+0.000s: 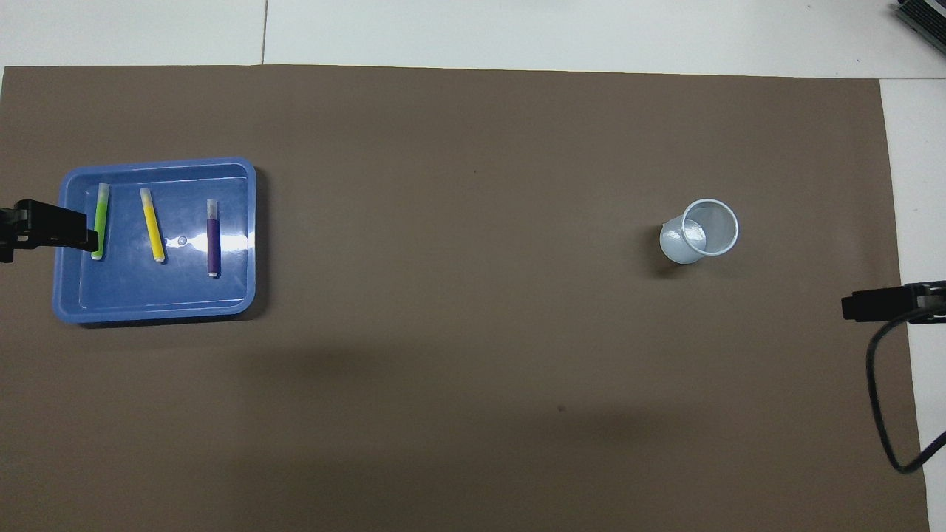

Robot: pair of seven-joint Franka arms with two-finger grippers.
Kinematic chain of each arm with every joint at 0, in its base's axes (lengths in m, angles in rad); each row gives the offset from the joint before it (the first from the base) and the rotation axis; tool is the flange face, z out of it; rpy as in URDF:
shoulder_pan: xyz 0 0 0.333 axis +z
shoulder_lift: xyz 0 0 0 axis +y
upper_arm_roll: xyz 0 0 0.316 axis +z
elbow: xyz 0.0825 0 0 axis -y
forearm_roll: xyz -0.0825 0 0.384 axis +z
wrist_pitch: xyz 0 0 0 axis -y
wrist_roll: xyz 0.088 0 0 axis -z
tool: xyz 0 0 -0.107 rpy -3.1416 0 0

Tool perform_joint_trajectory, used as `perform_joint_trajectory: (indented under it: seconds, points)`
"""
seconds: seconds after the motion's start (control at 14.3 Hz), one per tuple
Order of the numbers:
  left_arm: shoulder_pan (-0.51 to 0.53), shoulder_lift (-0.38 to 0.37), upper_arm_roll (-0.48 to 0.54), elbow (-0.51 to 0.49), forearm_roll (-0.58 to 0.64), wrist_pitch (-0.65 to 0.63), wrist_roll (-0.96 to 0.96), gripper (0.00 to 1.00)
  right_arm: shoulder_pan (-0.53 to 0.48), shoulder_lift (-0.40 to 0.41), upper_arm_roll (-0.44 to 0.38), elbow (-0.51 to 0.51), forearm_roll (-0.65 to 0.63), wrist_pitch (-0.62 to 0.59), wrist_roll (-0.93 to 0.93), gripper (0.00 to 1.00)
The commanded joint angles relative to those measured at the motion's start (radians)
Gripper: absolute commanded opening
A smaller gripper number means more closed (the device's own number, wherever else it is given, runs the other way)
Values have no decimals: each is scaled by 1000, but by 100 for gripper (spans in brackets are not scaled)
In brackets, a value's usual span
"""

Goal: Right arm passes pens to left for tray arrangement

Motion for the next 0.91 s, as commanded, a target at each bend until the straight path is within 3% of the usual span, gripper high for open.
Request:
perform_joint_trajectory:
  seconds: [0.0, 0.42, 0.84]
  points:
    - [2, -13, 2, 14, 10, -23, -4, 100, 9, -10, 5, -33, 1, 13, -18, 100]
    - [2, -18, -8, 6, 53, -13, -4, 100, 25, 151, -39, 65, -2, 10, -21, 100]
    - [3, -18, -41, 9, 54, -13, -63, 100, 57, 142, -42, 77, 0, -19, -15, 100]
